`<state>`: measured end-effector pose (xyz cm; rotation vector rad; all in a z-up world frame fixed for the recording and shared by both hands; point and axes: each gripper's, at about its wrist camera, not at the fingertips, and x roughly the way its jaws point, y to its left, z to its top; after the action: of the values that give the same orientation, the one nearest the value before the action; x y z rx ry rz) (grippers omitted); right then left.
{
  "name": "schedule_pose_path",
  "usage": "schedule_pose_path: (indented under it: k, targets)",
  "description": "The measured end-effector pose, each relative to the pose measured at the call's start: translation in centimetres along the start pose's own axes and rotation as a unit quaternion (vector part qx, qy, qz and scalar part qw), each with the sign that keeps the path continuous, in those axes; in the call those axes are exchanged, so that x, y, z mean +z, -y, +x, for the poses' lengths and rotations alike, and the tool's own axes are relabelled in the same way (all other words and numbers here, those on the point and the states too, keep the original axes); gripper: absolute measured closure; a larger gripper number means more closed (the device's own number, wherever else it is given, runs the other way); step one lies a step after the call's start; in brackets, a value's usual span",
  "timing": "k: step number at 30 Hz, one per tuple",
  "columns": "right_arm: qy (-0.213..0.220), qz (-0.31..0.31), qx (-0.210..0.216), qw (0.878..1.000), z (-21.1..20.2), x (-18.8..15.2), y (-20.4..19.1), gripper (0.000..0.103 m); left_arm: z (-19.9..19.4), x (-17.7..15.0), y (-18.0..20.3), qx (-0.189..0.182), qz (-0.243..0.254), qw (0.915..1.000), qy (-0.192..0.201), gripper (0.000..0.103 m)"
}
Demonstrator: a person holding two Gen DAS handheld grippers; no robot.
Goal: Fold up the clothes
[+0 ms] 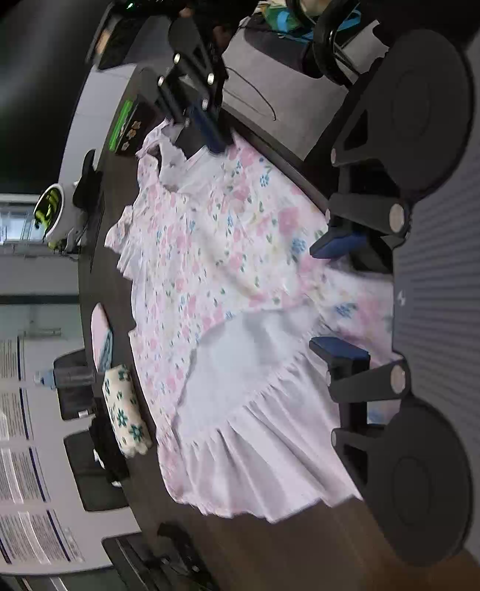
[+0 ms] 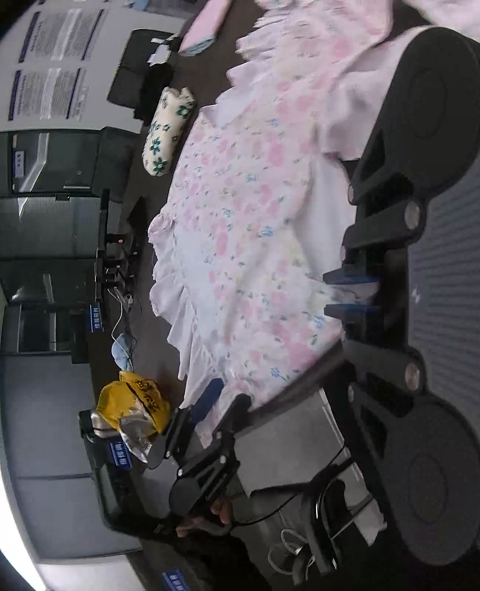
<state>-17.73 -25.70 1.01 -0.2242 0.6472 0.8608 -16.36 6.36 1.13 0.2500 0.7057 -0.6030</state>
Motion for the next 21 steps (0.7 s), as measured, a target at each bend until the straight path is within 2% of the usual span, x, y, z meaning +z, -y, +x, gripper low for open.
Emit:
schedule_pose_path:
  k: [2,4,6,9,13,16,17,18,19,20,21]
  targets:
    - [0.003,-0.001,-0.009,1.0,-0.9,-0.3,-0.4,0.091,-0.6,-0.4,-0.3,-0.001,0.0,1.0,0.006,0.053]
    - [0.018,-0.006,-0.007,1.0,-1.7,-0.3,-0.7,0.09,-1.4,-0.5,0.0,-0.008,0.021,0.9994,0.028,0.052]
    - [0.026,-0.009,0.007,1.0,-1.8,-0.2,-0.9,0.084,-1.8,-1.0,0.4,-0.015,0.057,0.9974,0.041,0.05]
    - [0.025,-0.027,0.008,0.999,-1.4,0.0,-1.5,0.082,-2.2,-1.9,0.8,-0.016,0.108,0.9928,0.05,0.05]
    - [0.017,-0.046,0.001,0.999,-0.8,-0.1,-1.9,0.082,-2.3,-2.7,-0.9,-0.013,0.088,0.9952,0.041,0.049]
    - [0.011,-0.047,-0.003,0.999,-0.3,-0.2,-1.6,0.082,-2.7,-3.0,-1.7,-0.014,0.091,0.995,0.04,0.05]
    - [0.009,-0.044,-0.003,0.999,-0.2,-0.3,-1.4,0.082,-2.8,-3.0,-1.9,-0.019,0.092,0.9948,0.039,0.054]
    - [0.007,-0.04,-0.002,0.999,-0.1,-0.3,-1.1,0.082,-2.9,-3.0,-2.2,-0.024,0.094,0.9946,0.037,0.067]
    - [0.006,-0.036,0.0,0.999,-0.1,-0.2,-1.0,0.085,-3.0,-3.0,-2.4,-0.029,0.095,0.9944,0.036,0.085]
    - [0.005,-0.032,0.002,0.999,-0.1,-0.1,-0.8,0.097,-3.0,-2.7,-2.8,-0.037,0.092,0.9946,0.033,0.093]
    - [0.005,-0.03,0.005,1.0,-0.1,0.0,-0.7,0.098,-3.1,-2.4,-3.2,-0.044,0.089,0.9946,0.03,0.099]
